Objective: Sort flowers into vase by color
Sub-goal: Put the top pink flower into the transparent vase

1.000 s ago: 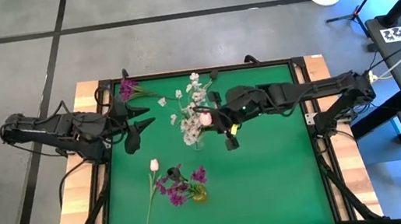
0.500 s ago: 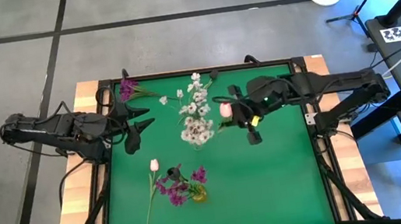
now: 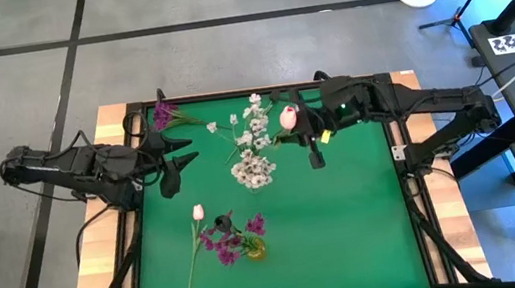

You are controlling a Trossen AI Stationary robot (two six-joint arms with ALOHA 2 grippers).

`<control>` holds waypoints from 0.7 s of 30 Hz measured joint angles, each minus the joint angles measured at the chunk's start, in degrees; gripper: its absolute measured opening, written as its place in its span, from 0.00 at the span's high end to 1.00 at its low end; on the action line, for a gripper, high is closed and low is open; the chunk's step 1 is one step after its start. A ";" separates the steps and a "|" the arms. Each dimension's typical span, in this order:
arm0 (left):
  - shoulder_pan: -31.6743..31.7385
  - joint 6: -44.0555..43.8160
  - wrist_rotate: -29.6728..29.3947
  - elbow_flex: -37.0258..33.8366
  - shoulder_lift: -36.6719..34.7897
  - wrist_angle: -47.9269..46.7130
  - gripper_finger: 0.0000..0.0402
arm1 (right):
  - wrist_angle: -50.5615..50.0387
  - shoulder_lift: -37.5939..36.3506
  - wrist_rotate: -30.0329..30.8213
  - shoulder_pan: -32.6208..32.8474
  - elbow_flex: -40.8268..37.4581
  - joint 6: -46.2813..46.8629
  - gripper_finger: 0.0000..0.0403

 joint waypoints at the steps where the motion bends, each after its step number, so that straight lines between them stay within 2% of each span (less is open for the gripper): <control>1: 0.00 0.00 0.00 0.00 0.00 -0.03 0.55 | 0.63 0.37 -0.64 -0.02 0.02 0.02 0.99; 12: -0.02 -0.42 0.01 0.00 0.00 -0.21 0.55 | 1.93 8.11 -2.89 0.14 0.07 0.23 0.99; 21: -0.02 -0.42 0.00 0.00 0.02 -0.22 0.55 | 0.72 10.42 -4.23 0.14 0.00 0.72 0.99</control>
